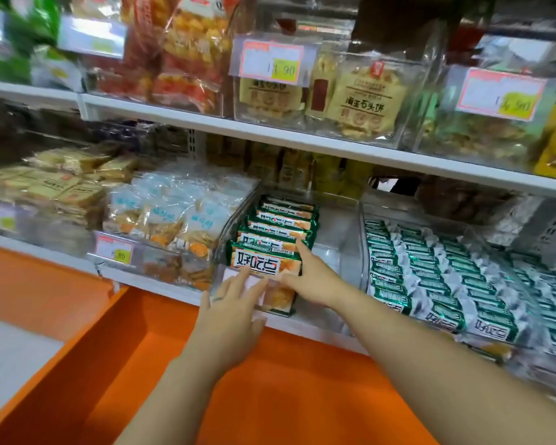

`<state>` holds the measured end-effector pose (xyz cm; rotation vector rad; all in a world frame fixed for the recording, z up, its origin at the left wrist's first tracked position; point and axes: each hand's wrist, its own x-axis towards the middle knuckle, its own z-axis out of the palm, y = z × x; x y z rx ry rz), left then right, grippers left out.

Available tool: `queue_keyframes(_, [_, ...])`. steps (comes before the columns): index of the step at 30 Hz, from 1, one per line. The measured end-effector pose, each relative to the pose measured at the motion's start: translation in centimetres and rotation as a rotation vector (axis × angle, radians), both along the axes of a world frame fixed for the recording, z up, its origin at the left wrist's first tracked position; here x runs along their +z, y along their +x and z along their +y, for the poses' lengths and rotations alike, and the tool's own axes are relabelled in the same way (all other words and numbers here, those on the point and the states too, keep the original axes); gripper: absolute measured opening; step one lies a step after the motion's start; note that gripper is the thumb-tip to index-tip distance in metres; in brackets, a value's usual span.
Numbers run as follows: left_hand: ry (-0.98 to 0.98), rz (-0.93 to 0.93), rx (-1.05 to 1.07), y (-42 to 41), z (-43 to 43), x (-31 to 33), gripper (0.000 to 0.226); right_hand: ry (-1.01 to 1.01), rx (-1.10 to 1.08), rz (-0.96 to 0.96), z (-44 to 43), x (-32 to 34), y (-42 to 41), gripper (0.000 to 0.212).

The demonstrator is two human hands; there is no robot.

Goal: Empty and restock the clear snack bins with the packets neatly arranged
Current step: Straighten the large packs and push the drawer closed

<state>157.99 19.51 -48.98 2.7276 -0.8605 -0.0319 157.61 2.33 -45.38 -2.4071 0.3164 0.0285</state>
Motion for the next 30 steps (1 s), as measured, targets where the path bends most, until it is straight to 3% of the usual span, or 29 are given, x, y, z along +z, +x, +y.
queue_keyframes(2, [-0.034,0.002,-0.009,0.5,0.2,-0.1,0.059,0.061,-0.014,-0.048,0.1,-0.5,1.2,0.082])
queue_keyframes(9, [-0.119,-0.048,0.02,1.9,0.1,0.0,0.05,-0.064,-0.022,-0.172,0.6,-1.3,2.1,0.061])
queue_keyframes(13, [-0.179,-0.013,0.029,2.4,0.0,0.2,0.042,-0.055,0.05,-0.054,-1.4,0.4,1.9,0.061])
queue_keyframes(19, [-0.239,0.021,0.037,2.8,-0.1,0.5,0.035,-0.015,-0.223,-0.136,-4.4,2.3,5.6,0.071])
queue_keyframes(24, [-0.281,0.025,0.044,3.3,-0.1,0.5,0.03,0.194,-0.182,0.093,-5.1,1.5,8.9,0.084])
queue_keyframes(30, [-0.282,0.007,0.048,3.8,-0.3,0.2,0.03,0.155,-0.117,0.088,-5.0,0.6,10.3,0.08])
